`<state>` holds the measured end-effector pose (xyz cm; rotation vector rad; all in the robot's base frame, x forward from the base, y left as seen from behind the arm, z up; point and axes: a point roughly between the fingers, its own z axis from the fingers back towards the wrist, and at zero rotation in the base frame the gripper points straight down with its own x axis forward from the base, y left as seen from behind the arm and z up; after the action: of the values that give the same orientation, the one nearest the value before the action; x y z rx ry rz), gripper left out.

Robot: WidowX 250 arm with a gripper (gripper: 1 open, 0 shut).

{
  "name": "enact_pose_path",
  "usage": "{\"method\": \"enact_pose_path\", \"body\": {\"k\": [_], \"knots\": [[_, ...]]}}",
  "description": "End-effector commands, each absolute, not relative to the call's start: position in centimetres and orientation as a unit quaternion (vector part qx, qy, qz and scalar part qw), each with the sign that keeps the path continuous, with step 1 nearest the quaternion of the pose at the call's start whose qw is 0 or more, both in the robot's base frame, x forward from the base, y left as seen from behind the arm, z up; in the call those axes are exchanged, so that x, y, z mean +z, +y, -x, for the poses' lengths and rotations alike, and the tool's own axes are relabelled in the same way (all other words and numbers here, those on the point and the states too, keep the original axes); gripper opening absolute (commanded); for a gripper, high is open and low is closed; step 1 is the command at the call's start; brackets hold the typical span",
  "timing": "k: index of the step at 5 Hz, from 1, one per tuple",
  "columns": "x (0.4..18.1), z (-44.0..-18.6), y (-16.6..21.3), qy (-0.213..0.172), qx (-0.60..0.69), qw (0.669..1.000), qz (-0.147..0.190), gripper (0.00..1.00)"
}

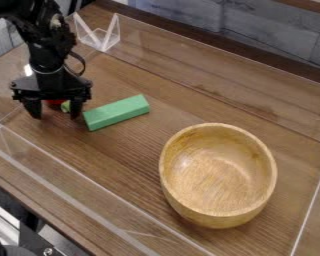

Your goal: Move the red fruit to the left

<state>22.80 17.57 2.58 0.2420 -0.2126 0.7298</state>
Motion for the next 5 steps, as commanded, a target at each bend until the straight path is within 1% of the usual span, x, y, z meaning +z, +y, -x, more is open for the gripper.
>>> {"method": "enact_pose_path", "body": {"k": [1, 2, 4, 5], "knots": [[3.6, -23.8, 18.1, -0.112, 0.356, 0.919, -0.125, 0.00], [3.4, -23.9, 18.2, -0.103, 0.359, 0.919, -0.129, 1.00], [3.0, -24.0, 18.4, -0.083, 0.367, 0.917, -0.132, 1.00], [5.1, -24.6, 18.1, -0.088, 0.374, 0.917, -0.111, 1.00]]}}
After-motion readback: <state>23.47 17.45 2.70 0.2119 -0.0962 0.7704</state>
